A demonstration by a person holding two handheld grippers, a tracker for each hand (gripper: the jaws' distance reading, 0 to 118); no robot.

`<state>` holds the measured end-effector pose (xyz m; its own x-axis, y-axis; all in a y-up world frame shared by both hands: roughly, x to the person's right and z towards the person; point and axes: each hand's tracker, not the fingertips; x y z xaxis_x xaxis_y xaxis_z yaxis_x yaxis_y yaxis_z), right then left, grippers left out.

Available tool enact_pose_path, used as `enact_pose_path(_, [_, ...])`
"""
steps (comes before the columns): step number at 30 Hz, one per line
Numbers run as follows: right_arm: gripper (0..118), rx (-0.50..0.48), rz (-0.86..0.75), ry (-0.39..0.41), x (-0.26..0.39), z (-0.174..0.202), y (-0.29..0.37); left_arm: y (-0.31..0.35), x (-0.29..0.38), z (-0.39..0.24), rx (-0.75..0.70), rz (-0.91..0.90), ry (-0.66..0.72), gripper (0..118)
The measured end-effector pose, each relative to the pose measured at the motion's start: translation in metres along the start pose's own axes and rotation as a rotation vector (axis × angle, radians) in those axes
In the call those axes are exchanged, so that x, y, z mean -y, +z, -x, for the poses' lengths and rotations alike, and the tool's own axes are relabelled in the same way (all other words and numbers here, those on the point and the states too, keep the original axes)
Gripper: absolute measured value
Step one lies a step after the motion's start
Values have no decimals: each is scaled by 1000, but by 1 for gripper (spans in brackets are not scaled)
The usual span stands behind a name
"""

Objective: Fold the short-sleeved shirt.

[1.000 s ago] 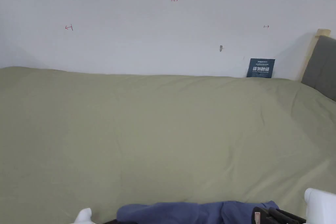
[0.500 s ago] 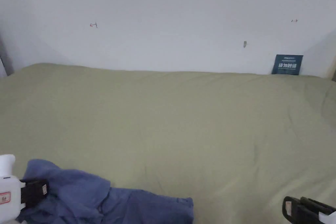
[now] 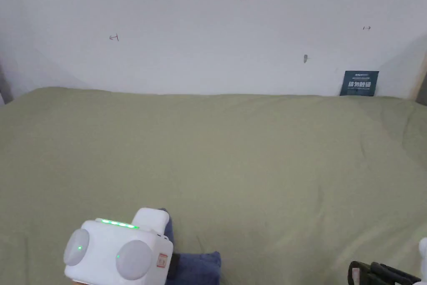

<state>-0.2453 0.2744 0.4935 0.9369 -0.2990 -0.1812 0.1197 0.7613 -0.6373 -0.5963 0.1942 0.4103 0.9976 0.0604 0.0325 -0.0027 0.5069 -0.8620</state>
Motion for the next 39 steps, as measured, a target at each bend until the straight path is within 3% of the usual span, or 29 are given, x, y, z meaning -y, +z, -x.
enact_pose_path(6, [3,25,-10,-42,2,-17,7,-44,9,-20,53,90,30,15])
enact_pose_path(11, [3,46,-16,-56,2,-25,6,-10,10,-13,160,13,106,60])
enact_pose_path(16, [3,26,-3,-53,5,-20,1,22,2,25,321,-132,189,63])
enact_pose_path(17, [3,16,0,-49,7,-18,0,20,5,37,353,-178,219,59])
enact_pose_path(18, [3,11,4,-47,8,-16,-1,15,9,48,384,-210,271,46])
enact_pose_path(19, [3,6,10,-45,10,-15,-2,7,12,59,423,-221,334,19])
enact_pose_path(20, [3,-3,15,-42,11,-13,-3,-9,16,69,510,-204,435,0])
enact_pose_path(24, [3,-22,30,-40,16,-10,-1,-53,40,86,570,-180,566,0])
enact_pose_path(32, [3,-17,12,-40,13,-9,4,-99,88,31,699,-128,634,0])
enact_pose_path(35, [3,-16,15,-35,14,-7,1,-113,86,9,674,-108,597,0])
enact_pose_path(39, [3,-31,24,-22,18,0,-2,-111,86,1,698,-119,666,0])
